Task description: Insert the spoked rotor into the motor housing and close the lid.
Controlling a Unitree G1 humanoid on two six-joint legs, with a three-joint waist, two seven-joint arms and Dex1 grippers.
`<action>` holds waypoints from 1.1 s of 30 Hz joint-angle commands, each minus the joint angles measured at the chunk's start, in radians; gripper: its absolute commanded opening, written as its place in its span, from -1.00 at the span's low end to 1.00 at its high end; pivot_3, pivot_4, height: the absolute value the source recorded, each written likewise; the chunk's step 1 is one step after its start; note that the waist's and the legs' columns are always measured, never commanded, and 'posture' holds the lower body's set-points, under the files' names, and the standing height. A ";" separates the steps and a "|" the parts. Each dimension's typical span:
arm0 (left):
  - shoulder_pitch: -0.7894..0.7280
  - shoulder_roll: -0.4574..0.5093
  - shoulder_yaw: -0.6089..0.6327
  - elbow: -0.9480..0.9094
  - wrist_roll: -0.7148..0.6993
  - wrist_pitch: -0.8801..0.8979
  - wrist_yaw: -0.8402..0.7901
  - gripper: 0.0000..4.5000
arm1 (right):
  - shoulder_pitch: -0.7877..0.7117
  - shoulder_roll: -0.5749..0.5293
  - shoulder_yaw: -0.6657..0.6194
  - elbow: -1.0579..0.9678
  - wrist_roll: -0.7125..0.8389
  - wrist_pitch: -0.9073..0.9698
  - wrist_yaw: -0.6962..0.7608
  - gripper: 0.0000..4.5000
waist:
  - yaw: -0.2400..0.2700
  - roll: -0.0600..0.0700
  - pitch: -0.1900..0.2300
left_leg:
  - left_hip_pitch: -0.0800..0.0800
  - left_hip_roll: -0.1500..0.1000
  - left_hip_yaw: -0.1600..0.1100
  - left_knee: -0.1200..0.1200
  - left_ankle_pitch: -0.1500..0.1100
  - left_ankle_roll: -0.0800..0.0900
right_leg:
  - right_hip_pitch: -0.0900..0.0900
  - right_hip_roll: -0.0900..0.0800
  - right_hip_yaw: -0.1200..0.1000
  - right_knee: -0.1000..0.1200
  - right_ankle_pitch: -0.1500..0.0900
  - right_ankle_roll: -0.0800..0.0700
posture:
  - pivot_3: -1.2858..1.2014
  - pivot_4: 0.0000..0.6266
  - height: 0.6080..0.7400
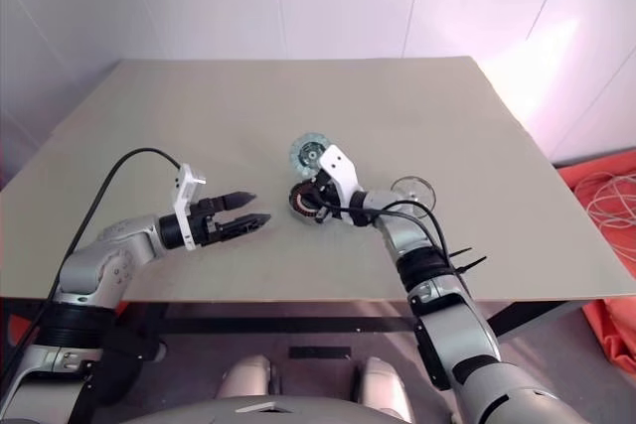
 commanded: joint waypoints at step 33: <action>-0.046 -0.023 -0.004 0.022 0.002 -0.005 -0.012 1.00 | 0.031 -0.517 -0.283 -0.125 0.048 0.203 -0.113 0.30 | 0.004 0.001 0.001 | -0.004 0.000 0.001 -0.001 -0.001 0.002 | -0.002 0.001 0.000 -0.004 0.000 0.000 | 0.03 -1.00 1.00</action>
